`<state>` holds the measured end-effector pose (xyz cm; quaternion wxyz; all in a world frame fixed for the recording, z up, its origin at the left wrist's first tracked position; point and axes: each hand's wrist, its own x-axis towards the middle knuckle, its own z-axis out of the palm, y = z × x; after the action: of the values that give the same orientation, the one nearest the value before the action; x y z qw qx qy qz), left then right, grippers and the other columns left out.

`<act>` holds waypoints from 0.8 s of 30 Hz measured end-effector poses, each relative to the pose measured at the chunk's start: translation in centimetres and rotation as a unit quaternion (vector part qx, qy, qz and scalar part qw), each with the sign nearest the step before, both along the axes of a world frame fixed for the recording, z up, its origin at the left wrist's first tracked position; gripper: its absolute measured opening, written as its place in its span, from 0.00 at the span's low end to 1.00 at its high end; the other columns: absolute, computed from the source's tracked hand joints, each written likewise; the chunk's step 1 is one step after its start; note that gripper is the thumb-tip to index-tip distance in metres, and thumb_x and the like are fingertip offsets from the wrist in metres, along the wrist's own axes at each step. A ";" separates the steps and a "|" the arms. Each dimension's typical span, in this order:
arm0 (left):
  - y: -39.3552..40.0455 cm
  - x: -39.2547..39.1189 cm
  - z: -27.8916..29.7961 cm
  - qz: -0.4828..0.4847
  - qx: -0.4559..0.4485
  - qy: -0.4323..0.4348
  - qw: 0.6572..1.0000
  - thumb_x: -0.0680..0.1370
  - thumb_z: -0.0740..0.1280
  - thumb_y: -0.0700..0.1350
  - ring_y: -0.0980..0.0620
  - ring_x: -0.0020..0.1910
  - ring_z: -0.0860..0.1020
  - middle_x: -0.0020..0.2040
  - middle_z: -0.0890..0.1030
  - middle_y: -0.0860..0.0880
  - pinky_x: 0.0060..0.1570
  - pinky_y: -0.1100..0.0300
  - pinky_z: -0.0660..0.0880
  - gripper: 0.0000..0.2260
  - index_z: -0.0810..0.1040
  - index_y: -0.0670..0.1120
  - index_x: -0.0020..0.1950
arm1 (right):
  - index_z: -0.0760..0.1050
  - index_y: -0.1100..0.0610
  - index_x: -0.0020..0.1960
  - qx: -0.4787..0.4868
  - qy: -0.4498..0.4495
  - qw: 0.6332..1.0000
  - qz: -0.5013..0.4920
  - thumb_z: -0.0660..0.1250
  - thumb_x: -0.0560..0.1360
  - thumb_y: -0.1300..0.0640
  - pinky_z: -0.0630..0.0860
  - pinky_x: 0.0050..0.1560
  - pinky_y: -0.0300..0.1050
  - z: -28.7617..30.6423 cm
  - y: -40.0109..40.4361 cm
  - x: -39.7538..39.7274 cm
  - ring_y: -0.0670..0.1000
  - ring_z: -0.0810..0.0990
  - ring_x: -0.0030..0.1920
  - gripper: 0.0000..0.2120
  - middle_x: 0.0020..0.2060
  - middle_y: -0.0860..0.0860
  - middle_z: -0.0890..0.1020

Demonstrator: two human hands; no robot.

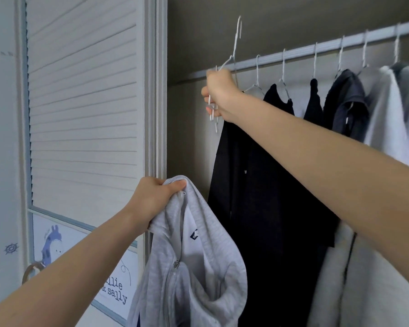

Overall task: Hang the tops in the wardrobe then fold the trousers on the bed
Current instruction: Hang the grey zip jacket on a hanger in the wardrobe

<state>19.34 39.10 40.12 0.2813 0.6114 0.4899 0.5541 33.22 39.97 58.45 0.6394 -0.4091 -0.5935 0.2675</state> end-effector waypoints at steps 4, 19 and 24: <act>-1.9 -0.2 -0.5 -0.003 -0.021 -0.003 1.000 0.76 0.72 0.51 0.50 0.31 0.79 0.35 0.81 0.43 0.32 0.61 0.76 0.14 0.78 0.40 0.39 | 0.64 0.52 0.43 0.045 -0.024 0.999 0.003 0.51 0.80 0.56 0.61 0.29 0.38 -3.7 -6.4 1.1 0.47 0.62 0.27 0.08 0.29 0.49 0.66; -6.2 1.4 -6.4 -0.014 -0.095 0.027 0.995 0.75 0.72 0.49 0.44 0.33 0.76 0.35 0.78 0.40 0.35 0.58 0.71 0.17 0.75 0.38 0.35 | 0.77 0.56 0.55 -0.032 0.080 0.996 0.028 0.54 0.82 0.52 0.62 0.32 0.44 -21.3 -29.9 10.5 0.50 0.53 0.26 0.15 0.25 0.49 0.55; -6.2 1.1 -6.8 0.006 -0.103 0.062 0.993 0.76 0.72 0.50 0.43 0.36 0.79 0.37 0.80 0.39 0.37 0.54 0.76 0.17 0.79 0.34 0.42 | 0.79 0.57 0.51 -0.069 0.107 0.992 0.025 0.55 0.81 0.52 0.61 0.29 0.41 -23.4 -33.5 14.5 0.48 0.51 0.27 0.15 0.24 0.48 0.53</act>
<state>20.41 32.89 33.30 0.3088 0.6090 0.5646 0.4636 47.77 6.44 35.03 0.6626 -0.4062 -0.5120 0.3658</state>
